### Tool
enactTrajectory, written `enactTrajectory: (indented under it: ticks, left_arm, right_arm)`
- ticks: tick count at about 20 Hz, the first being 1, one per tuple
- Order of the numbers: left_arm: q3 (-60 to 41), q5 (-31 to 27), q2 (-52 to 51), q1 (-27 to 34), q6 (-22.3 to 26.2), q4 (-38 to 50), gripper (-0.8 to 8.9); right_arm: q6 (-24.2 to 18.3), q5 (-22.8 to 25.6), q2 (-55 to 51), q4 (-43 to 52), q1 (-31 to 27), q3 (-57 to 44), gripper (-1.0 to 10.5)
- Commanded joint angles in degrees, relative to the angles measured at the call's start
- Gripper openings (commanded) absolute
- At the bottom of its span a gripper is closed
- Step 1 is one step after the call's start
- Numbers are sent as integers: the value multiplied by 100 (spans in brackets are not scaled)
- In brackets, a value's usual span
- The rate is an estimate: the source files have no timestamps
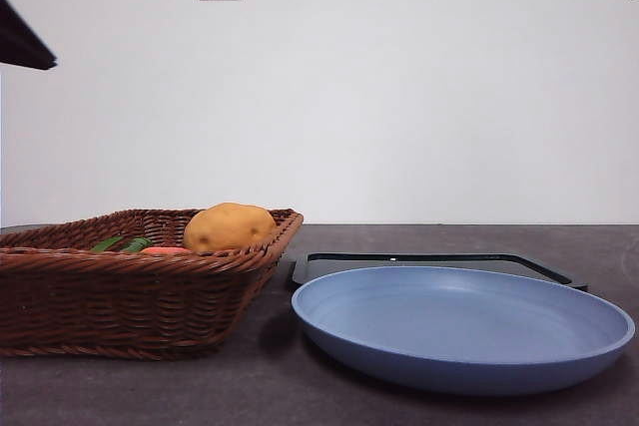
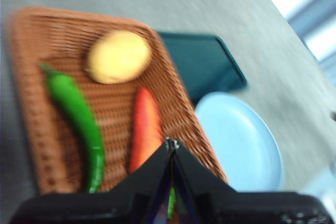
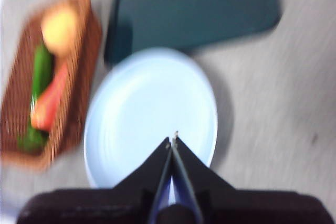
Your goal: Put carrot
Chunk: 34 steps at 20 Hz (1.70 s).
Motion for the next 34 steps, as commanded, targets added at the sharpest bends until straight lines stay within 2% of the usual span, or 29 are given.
enactTrajectory:
  ticks: [1, 4, 7, 8, 10, 11, 19, 22, 25, 27, 30, 34]
  left_arm:
    - [439, 63, 376, -243, 680, -431, 6]
    - [715, 46, 649, -540, 957, -732, 6]
    - [715, 33, 651, -640, 957, -610, 16]
    - [715, 24, 651, -643, 955, -592, 48]
    - [715, -24, 651, -643, 870, -487, 207]
    - [715, -57, 651, -645, 844, -448, 247]
    - [715, -229, 651, -649, 715, -299, 249]
    - [715, -450, 651, -649, 713, -302, 249]
    - [715, -472, 651, -649, 713, -297, 249]
    - [715, -472, 651, -651, 671, -286, 251]
    - [715, -485, 651, -695, 393, -208, 365]
    - [715, -804, 767, -1027, 400, -188, 363]
  right_arm:
    - [-597, -125, 566, -391, 9, 302, 8]
    - [-826, -118, 1209, -511, 9, 376, 20]
    - [-848, 13, 1705, -435, 9, 376, 137]
    - [-844, 11, 1860, -319, 9, 376, 180]
    - [-817, 90, 2164, 13, 11, 376, 221]
    - [-789, 109, 2323, 192, 15, 376, 221]
    - [-538, 76, 3775, 1257, 463, 374, 218]
    - [-374, 85, 4131, 1478, 651, 374, 140]
    - [-234, 96, 4168, 1475, 680, 374, 15]
    - [-164, 103, 4116, 1453, 680, 374, 4]
    - [-153, 103, 3899, 1237, 680, 374, 4]
    - [-184, 129, 3248, 721, 678, 374, 4]
